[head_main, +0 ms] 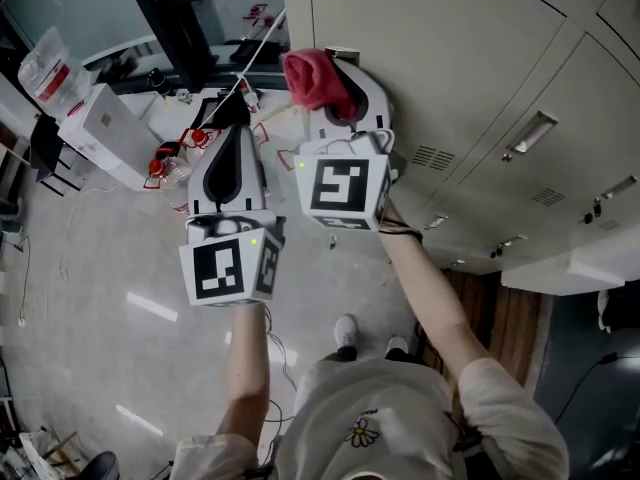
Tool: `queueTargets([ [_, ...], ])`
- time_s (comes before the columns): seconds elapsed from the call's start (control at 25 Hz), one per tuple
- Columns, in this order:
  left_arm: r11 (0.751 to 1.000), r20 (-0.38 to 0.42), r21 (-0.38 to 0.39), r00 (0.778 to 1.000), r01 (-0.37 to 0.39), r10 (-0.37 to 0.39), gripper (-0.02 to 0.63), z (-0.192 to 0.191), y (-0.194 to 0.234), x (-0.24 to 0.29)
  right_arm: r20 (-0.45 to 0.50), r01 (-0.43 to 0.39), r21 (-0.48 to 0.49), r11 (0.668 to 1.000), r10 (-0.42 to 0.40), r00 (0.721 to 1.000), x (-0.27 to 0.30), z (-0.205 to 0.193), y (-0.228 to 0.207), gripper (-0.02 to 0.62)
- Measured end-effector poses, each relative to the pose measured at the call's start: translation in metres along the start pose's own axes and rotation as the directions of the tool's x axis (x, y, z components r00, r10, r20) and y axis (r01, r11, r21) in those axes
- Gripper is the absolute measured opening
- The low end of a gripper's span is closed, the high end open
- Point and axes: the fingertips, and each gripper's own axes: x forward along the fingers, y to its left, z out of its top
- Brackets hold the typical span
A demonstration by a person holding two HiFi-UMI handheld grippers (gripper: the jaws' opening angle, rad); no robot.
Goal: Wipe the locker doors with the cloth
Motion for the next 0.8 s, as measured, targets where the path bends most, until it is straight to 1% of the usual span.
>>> queueTargets([
  [0.2, 1.000, 0.001, -0.006, 1.000, 0.015, -0.015, 0.015, -0.001, -0.006, 0.004, 0.019, 0.046, -0.002, 0.999, -0.046, 0.999, -0.010, 0.002, -0.019, 0.032],
  [0.56, 0.998, 0.003, -0.026, 0.998, 0.062, -0.062, 0.015, 0.001, -0.035, 0.009, -0.002, 0.122, -0.007, 0.992, -0.122, 0.993, -0.035, -0.006, -0.067, 0.032],
  [0.8, 0.995, 0.012, -0.036, 0.996, 0.091, -0.090, 0.015, 0.005, -0.058, 0.014, -0.004, 0.198, -0.038, 0.979, -0.198, 0.980, -0.064, -0.011, -0.115, 0.032],
])
